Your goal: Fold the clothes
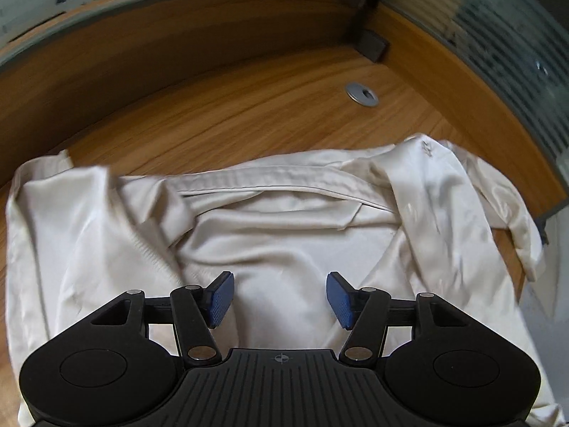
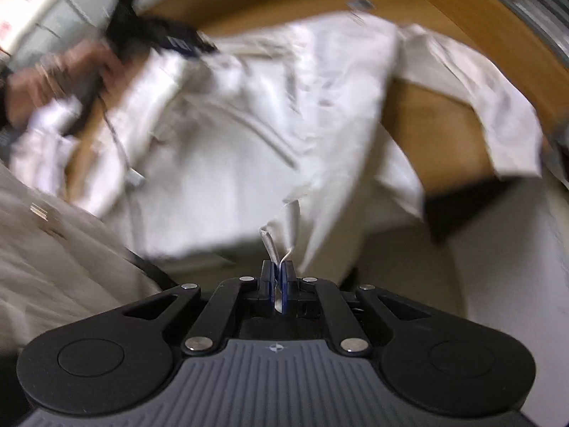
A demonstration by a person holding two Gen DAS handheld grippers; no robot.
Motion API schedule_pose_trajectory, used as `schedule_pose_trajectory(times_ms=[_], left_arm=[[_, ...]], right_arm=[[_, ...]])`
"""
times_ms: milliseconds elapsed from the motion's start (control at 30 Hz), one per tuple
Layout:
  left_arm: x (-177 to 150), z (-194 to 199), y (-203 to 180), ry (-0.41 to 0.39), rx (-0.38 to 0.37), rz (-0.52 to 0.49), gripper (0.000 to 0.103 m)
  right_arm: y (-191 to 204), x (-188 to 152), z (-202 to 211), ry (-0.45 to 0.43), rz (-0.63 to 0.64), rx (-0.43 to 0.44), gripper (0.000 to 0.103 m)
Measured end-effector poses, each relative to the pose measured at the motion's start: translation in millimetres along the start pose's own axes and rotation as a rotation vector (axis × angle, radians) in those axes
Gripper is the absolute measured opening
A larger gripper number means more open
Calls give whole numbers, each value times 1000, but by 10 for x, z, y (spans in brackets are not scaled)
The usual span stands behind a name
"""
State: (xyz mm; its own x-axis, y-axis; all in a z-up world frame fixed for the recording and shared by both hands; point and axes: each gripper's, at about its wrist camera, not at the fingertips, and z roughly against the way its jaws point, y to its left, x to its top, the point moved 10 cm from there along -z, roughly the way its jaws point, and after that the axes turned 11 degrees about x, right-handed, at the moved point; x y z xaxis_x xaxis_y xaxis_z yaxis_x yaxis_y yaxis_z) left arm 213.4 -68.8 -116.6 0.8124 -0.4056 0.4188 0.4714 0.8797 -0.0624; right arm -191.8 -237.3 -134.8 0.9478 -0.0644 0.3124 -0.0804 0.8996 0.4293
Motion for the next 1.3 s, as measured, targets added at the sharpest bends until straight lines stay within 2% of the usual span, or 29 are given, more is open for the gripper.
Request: schedule_pose_trajectory(times_ms=[100, 133, 200, 233, 400, 467, 500, 633, 933, 1000, 1133, 1167, 1233, 1300], left_arm=[[111, -123, -85, 20, -13, -2, 60], [151, -163, -108, 29, -18, 7, 61], [244, -239, -157, 41, -32, 40, 62], [296, -280, -186, 46, -43, 59, 62], [486, -492, -335, 59, -76, 127, 62], [547, -588, -388, 71, -92, 162, 62], [570, -643, -411, 83, -104, 189, 62], [619, -854, -463, 139, -135, 298, 62], [735, -940, -480, 102, -175, 428, 62], [761, -948, -523, 84, -210, 457, 53], [762, -1006, -674, 84, -247, 473, 51], [767, -1016, -709, 75, -250, 477, 47], [820, -1016, -744, 36, -246, 484, 33], [904, -990, -743, -15, -232, 484, 6]], right_arm=[[-181, -133, -90, -4, -38, -79, 14], [-206, -126, -99, -14, -45, -90, 30], [-249, -90, -113, -38, -56, -104, 44], [-262, -36, -115, -53, -58, -102, 47], [-358, 245, -148, -117, -87, -95, 49], [-433, 336, -183, -139, -106, -105, 53], [-482, 377, -194, -148, -120, -110, 56], [-628, 460, -228, -180, -180, -121, 57], [-801, 448, -300, -203, -279, -125, 57], [-817, 452, -317, -202, -287, -127, 57], [-842, 476, -338, -202, -298, -122, 57], [-852, 483, -340, -201, -300, -122, 57], [-872, 495, -346, -200, -305, -122, 57], [-894, 499, -350, -198, -308, -125, 57]])
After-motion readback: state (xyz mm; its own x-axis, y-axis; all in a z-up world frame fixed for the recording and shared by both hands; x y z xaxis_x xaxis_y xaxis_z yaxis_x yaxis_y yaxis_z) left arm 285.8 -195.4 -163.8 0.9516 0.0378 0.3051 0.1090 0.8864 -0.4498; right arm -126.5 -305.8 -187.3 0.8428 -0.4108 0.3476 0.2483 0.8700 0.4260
